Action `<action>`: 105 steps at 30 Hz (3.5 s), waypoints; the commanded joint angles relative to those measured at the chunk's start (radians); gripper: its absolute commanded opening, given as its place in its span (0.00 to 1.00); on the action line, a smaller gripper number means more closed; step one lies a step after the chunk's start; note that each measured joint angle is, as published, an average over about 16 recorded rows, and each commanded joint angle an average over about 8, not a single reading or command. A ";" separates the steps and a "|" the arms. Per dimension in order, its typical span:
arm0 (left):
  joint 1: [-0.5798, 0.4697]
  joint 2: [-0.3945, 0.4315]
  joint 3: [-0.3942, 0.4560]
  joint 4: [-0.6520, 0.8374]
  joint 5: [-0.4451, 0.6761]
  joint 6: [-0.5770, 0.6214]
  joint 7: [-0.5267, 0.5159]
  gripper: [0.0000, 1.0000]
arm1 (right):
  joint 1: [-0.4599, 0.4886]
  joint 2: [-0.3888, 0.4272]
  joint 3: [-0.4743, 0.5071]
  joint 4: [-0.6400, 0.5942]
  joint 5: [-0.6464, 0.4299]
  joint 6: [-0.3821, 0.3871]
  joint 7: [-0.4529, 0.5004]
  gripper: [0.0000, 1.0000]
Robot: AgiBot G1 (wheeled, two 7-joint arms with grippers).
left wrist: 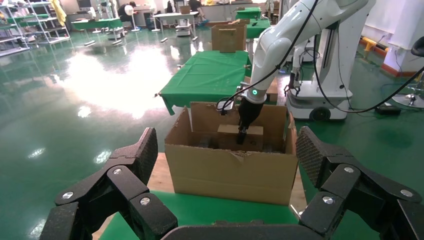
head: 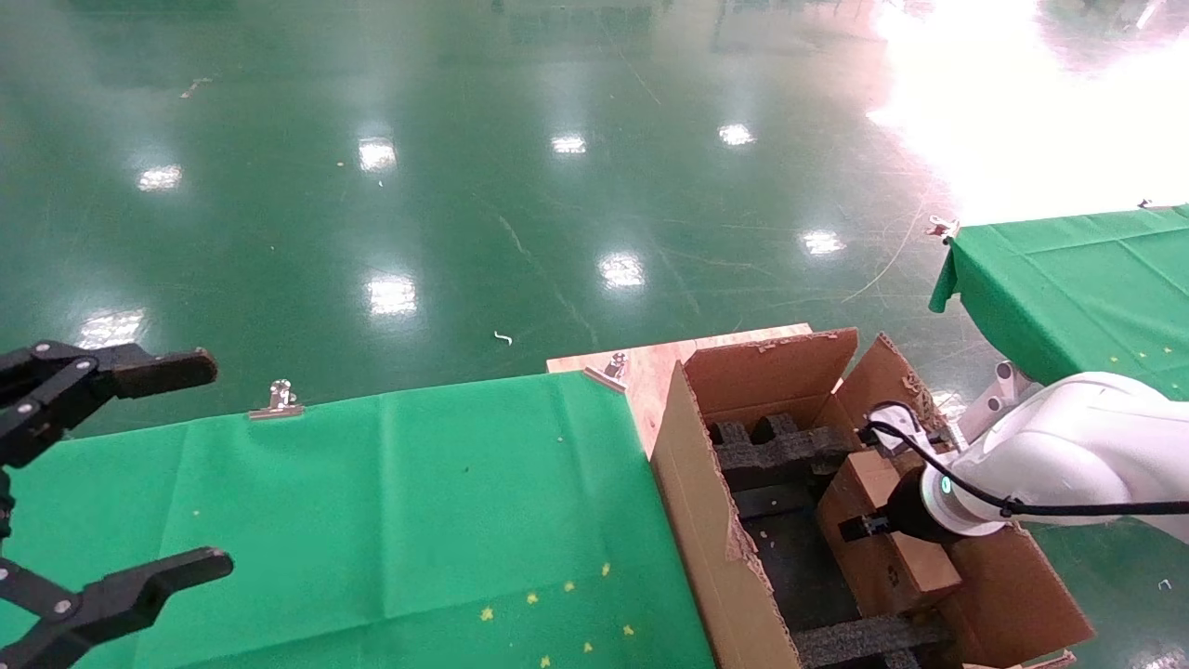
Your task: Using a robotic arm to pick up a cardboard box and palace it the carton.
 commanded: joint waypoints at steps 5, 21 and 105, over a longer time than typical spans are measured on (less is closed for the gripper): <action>0.000 0.000 0.000 0.000 0.000 0.000 0.000 1.00 | -0.003 -0.004 0.000 -0.007 0.007 -0.002 -0.005 1.00; 0.000 0.000 0.000 0.000 0.000 0.000 0.000 1.00 | 0.031 0.015 0.002 0.016 -0.018 -0.013 0.008 1.00; 0.000 0.000 0.000 0.001 -0.001 0.000 0.000 1.00 | -0.233 0.093 1.174 0.241 0.876 -0.517 -1.285 1.00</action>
